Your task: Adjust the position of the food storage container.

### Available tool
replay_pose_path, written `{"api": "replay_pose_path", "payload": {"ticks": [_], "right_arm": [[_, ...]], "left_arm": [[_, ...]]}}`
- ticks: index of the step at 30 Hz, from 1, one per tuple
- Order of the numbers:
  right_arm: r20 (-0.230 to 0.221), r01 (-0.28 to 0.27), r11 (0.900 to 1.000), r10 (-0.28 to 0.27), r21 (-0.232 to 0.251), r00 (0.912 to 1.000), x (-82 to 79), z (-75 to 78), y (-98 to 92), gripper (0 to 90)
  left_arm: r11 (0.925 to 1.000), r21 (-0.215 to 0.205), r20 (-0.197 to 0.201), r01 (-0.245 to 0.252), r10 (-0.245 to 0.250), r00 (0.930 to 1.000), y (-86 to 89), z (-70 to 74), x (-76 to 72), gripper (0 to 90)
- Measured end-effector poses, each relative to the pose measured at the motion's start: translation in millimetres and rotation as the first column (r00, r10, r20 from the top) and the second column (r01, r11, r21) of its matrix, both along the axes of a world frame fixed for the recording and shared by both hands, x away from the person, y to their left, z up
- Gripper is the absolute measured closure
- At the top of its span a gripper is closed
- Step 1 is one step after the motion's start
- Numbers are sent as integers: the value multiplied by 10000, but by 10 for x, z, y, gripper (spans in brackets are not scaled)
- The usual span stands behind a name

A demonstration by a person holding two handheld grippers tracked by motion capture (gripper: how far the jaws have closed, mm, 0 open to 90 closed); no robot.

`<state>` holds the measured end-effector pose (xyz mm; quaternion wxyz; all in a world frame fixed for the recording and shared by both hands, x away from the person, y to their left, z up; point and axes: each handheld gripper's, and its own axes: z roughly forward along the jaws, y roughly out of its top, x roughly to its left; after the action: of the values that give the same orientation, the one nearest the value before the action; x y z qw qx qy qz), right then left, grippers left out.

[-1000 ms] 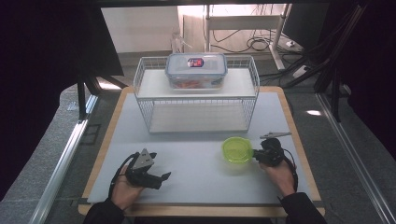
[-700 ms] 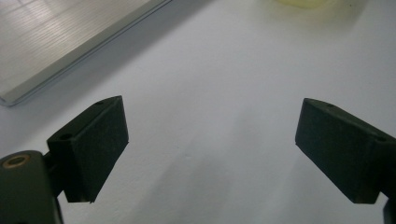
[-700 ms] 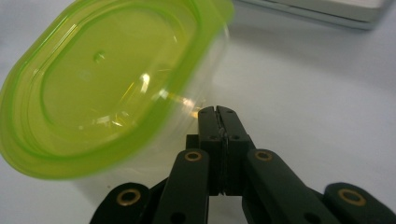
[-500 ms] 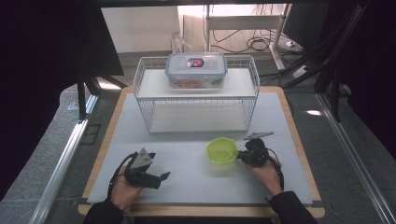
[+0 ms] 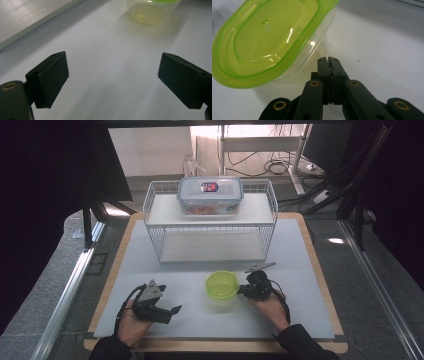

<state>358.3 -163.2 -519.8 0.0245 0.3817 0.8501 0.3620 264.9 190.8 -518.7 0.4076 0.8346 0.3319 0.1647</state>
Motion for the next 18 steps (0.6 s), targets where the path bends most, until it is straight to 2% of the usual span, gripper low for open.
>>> {"api": "replay_pose_path", "payload": {"ticks": [8,14,18], "right_arm": [[77,-444,9990,445,-50,9990,-28,-15,232,879],[417,-408,9987,421,-305,9982,-41,25,170,824],[920,-244,9973,307,-691,9953,-68,74,71,747]], "left_arm": [[10000,-78,-31,36,-36,10000,-4,3,-6,96],[9998,-174,-109,59,-61,9999,-3,1,-5,96],[9997,-224,-91,62,-64,9999,-3,2,-9,96]]}}
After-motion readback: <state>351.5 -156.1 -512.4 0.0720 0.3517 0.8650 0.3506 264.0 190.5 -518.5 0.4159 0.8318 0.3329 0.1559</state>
